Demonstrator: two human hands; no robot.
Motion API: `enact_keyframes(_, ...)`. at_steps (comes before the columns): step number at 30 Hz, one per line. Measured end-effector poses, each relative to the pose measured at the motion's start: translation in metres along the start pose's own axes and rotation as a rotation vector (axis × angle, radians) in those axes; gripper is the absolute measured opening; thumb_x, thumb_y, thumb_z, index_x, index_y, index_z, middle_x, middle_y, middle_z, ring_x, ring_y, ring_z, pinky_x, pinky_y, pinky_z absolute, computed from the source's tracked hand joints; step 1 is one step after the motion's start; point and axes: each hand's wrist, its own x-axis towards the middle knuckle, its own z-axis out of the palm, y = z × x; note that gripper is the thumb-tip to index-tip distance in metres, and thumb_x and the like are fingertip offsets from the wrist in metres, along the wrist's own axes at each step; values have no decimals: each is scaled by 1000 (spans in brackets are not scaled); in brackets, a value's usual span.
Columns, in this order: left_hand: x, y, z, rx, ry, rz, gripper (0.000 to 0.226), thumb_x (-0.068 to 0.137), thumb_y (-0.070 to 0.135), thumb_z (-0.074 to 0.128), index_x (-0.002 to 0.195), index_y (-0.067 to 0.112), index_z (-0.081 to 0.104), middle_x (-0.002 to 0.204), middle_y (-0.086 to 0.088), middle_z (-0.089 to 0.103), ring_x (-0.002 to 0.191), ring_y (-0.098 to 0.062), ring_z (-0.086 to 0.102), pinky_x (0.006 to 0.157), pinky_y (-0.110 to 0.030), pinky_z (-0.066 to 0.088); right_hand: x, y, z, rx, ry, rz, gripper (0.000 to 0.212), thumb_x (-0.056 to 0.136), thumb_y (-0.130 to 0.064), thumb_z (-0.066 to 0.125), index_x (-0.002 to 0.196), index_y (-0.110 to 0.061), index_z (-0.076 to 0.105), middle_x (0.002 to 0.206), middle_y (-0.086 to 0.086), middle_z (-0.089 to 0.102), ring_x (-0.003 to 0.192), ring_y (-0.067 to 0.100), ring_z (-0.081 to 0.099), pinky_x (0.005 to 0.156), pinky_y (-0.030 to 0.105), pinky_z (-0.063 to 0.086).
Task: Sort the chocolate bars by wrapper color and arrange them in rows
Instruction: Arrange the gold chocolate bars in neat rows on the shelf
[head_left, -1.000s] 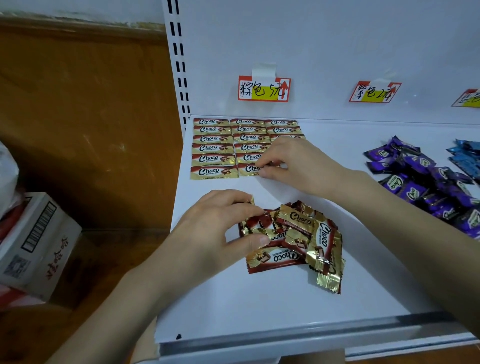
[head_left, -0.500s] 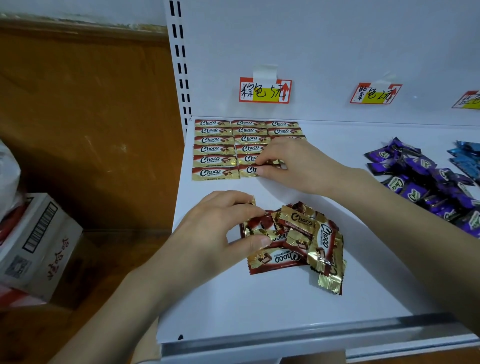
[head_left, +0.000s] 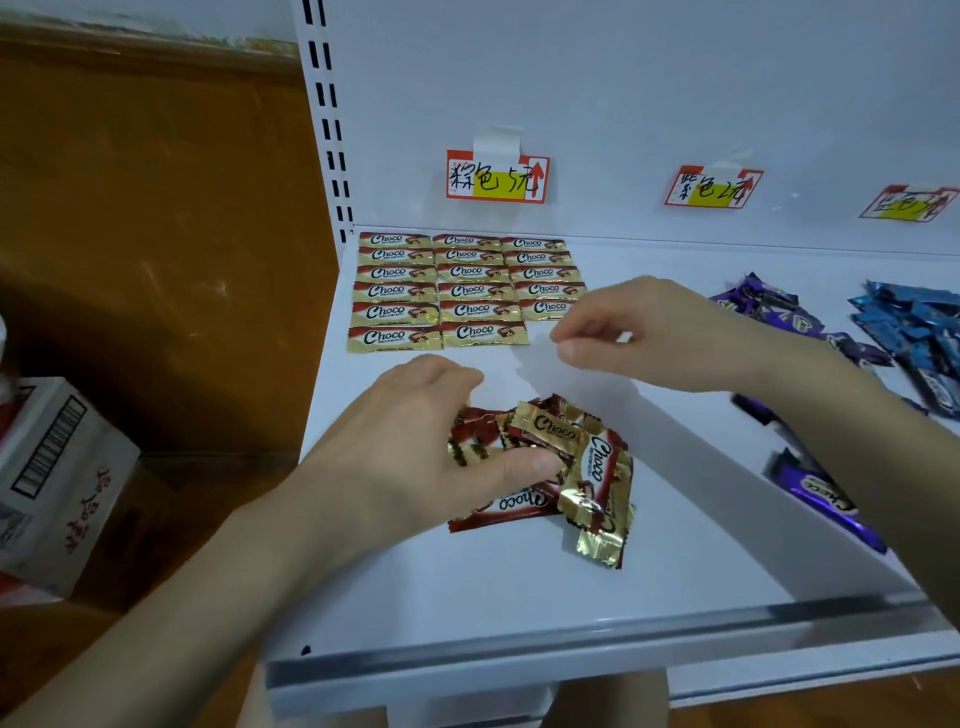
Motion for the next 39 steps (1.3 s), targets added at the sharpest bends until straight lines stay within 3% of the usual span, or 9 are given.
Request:
enact_keyframes(6,11,52,14,270,-127,-181,119,49,93,30,140,17,27,138,-8,36,128,-24,32,97,-35,34,-43,6,-2,120,-264,119,15,78,-38,65,90,-38,57,93,-14,66,79,-5,61,68,9,45)
enact_keyframes(15,9,46,24,197,9,-118,51,74,60,63,97,20,42,95,-1,39,91,-18,37,68,-29,29,-78,4,28,210,26,142,26,81,-21,68,105,-13,63,91,-1,62,74,7,56,65,5,39)
enact_keyframes(18,5,39,19,69,35,-146,46,76,45,71,102,17,44,107,-6,50,91,-19,44,60,-26,31,-85,-1,36,226,109,148,26,82,-18,67,106,-8,62,94,3,59,77,9,54,67,3,38)
enact_keyframes(21,-1,36,16,-75,120,-166,61,80,27,72,131,11,43,131,-8,49,110,-22,47,75,-24,35,-85,-5,40,216,152,174,30,83,-20,66,109,-6,61,96,4,58,87,14,55,73,12,41)
enact_keyframes(24,-8,37,15,-264,280,-204,62,82,15,69,137,10,40,138,-9,46,110,-21,49,77,-23,35,-84,-10,45,234,181,201,32,84,-24,66,110,-7,60,96,5,57,89,15,55,79,17,42)
enact_keyframes(27,-14,34,14,-634,404,-299,42,82,8,69,120,12,55,115,-5,61,102,-22,58,74,-22,46,-80,-17,51,252,213,184,29,84,-27,65,107,-9,61,93,1,57,82,11,54,71,13,41)
enact_keyframes(30,-18,24,8,-979,523,-388,22,77,2,71,88,17,59,90,-5,68,86,-25,66,77,-37,54,-76,-28,57,253,267,89,14,85,-27,65,92,-15,65,80,-10,58,68,-5,52,65,5,38)
enact_keyframes(33,-22,15,4,-1090,589,-451,20,78,3,70,84,16,57,78,-4,65,64,-20,61,65,-34,49,-71,-41,63,256,270,-42,10,84,-26,66,85,-16,69,78,-15,59,71,-8,52,68,7,38)
enact_keyframes(39,-29,7,3,-1229,647,-459,17,81,6,68,91,16,59,81,-2,68,65,-15,62,62,-28,46,-54,-55,77,48,155,-299,35,81,-28,69,109,-8,66,109,5,65,102,13,52,88,13,29)
